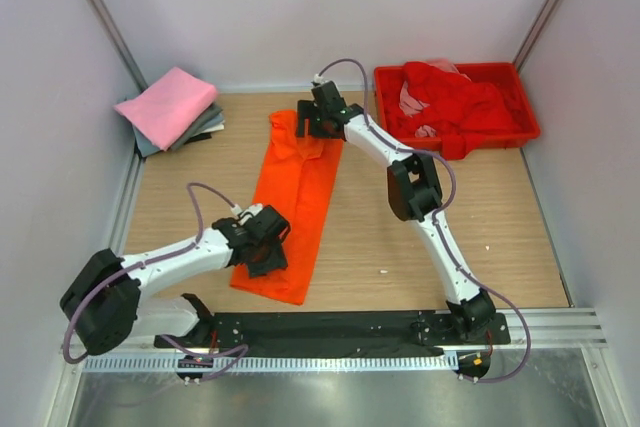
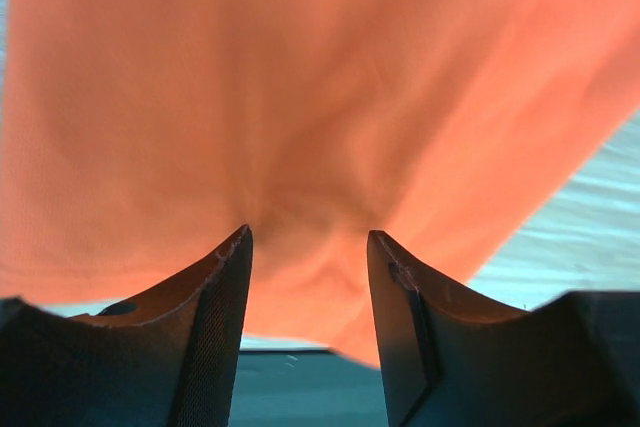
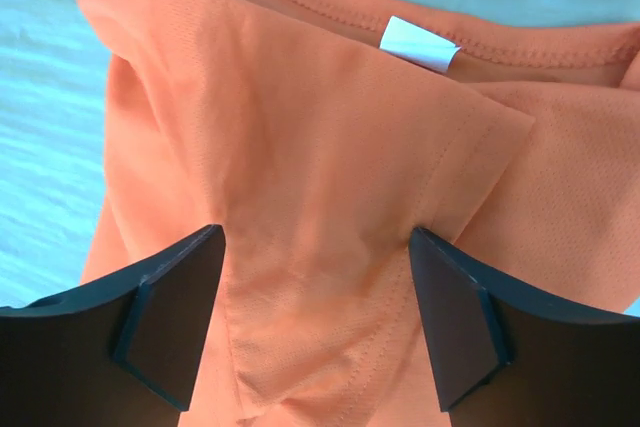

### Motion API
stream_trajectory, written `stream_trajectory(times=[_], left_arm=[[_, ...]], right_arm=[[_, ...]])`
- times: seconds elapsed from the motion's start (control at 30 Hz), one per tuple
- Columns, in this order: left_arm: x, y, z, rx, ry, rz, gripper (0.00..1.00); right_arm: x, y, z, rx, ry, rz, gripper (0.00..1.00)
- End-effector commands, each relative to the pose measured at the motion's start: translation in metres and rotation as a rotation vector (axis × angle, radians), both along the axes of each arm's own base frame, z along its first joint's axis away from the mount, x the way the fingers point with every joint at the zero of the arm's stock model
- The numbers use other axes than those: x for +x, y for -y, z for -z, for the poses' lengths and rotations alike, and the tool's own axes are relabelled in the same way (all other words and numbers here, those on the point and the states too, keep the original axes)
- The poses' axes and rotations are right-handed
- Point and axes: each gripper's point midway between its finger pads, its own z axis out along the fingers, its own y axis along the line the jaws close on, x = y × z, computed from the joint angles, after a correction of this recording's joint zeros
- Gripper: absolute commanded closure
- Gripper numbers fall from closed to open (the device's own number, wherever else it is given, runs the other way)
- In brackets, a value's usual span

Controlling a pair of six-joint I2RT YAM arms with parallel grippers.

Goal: Fold and stack the t-shirts
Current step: Fold the tshirt

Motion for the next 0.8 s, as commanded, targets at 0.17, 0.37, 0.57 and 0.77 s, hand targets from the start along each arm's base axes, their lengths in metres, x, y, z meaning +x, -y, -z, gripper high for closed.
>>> stream_trajectory(times=[0.17, 0.37, 0.57, 0.77], left_arm=[[0.009, 0.111, -0.039, -0.117, 0.045, 0.166, 0.5], [0.025, 0.09, -0.113, -0.061, 0.227, 0.137, 0.42], [0.041, -0.009, -0.137, 0.135, 0.313, 0.041, 0.18], [0.043, -0.063, -0.098, 0.117, 0.205, -0.085, 0.19]], right_arm=[[0.063, -0.022, -0.076, 0.139, 0.342, -0.087, 0.06], [0.051, -0.002, -0.17, 0.159, 0.455, -0.109, 0.02], [-0.025, 0.07, -0.235, 0.112, 0.382, 0.082, 0.0], [-0.16, 0.099, -0.135, 0.173, -0.005, 0.128, 0.08]])
